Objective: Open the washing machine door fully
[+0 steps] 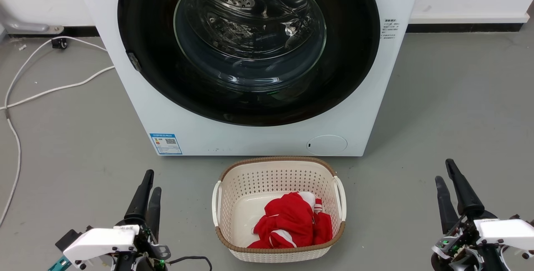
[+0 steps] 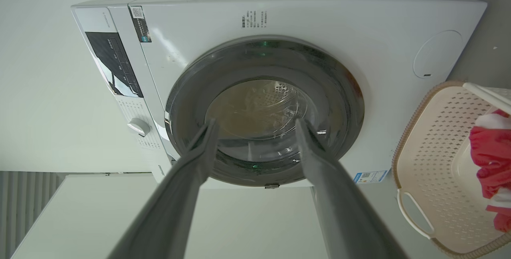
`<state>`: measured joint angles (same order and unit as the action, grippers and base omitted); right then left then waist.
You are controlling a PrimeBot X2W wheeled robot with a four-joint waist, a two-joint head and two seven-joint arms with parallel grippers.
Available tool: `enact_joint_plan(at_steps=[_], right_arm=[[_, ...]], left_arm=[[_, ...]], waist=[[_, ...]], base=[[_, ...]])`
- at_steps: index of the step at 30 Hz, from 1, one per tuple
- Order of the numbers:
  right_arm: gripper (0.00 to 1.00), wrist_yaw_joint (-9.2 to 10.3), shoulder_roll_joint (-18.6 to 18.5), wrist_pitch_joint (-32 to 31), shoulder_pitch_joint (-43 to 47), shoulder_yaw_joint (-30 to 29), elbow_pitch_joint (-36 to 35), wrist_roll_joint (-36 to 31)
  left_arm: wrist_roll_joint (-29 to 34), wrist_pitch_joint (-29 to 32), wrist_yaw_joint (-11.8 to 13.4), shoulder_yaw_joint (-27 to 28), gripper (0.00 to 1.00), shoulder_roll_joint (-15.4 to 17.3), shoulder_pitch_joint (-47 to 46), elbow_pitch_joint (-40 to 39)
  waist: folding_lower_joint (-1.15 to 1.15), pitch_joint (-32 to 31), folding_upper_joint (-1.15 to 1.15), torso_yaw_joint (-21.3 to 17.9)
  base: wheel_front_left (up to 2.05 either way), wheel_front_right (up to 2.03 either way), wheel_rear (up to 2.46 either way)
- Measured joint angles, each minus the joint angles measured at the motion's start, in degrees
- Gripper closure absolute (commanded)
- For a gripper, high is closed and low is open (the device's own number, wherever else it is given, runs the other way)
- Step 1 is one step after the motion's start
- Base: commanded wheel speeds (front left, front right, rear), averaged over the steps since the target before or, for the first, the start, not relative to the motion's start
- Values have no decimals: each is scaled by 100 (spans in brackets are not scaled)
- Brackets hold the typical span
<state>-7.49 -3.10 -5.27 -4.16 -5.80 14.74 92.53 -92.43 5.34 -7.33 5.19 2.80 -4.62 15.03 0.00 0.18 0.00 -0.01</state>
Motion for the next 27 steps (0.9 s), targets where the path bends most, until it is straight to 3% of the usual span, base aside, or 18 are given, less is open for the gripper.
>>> enact_joint_plan(at_steps=[10,27], right_arm=[[0,0,7,277,46,41,-285,-380],[0,1,10,676,157,158,-995,-2391]], left_arm=[[285,-272,0,-133,0,-1,-5,-236],[2148,-673,1,-100,0,0,-24,-1042]], waist=[[0,-2,0,8],[0,7,0,53]], base=[[0,0,0],[0,0,0]])
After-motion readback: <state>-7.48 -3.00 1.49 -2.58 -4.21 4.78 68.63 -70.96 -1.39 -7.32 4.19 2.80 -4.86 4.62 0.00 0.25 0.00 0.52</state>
